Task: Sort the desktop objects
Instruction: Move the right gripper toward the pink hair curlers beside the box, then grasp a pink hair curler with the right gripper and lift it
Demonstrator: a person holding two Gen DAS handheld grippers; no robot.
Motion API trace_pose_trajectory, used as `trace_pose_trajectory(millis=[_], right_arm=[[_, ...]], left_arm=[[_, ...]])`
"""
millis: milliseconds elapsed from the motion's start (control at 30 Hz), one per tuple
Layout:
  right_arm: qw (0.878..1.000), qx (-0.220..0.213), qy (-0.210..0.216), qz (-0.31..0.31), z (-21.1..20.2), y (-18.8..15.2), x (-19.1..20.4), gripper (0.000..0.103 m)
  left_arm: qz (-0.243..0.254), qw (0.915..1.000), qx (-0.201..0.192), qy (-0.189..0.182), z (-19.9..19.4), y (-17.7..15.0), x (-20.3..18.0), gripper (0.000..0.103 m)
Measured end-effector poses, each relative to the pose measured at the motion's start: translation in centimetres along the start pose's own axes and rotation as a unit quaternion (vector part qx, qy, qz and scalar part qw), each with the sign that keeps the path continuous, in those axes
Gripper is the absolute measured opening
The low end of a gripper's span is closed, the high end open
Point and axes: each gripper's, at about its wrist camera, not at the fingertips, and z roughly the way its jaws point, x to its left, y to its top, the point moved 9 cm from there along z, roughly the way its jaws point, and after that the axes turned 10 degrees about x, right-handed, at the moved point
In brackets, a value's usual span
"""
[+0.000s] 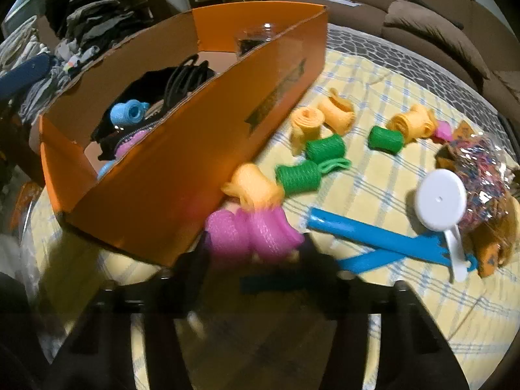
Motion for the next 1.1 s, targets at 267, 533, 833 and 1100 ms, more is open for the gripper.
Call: trace_pose_trajectory(millis=[267, 533, 833, 1100], right_arm=[[0.999, -0.013, 0.031, 0.033, -1.3, -0.9, -1.5, 0.012], [0.997, -0.045, 0.022, 0.065, -2.2, 1.0, -2.3, 0.04], [0.998, -0.044, -0.017, 0.052, -0.2, 2.9, -2.4, 0.049], [0.997, -0.052, 0.0, 0.062, 0.6, 3.1, -3.4, 0.049]], left_arm=[[-0.003, 1.0, 0.002, -0.001, 0.3, -0.1, -0.3, 0.103], [-0.001, 1.0, 0.004, 0.0, 0.5, -0.3, -0.3, 0.103], [-0.009, 0.9999, 0.008, 0.002, 0.5, -0.5, 0.8, 0.103], [-0.012, 0.9999, 0.008, -0.003, 0.2, -0.4, 1.0, 0.103]])
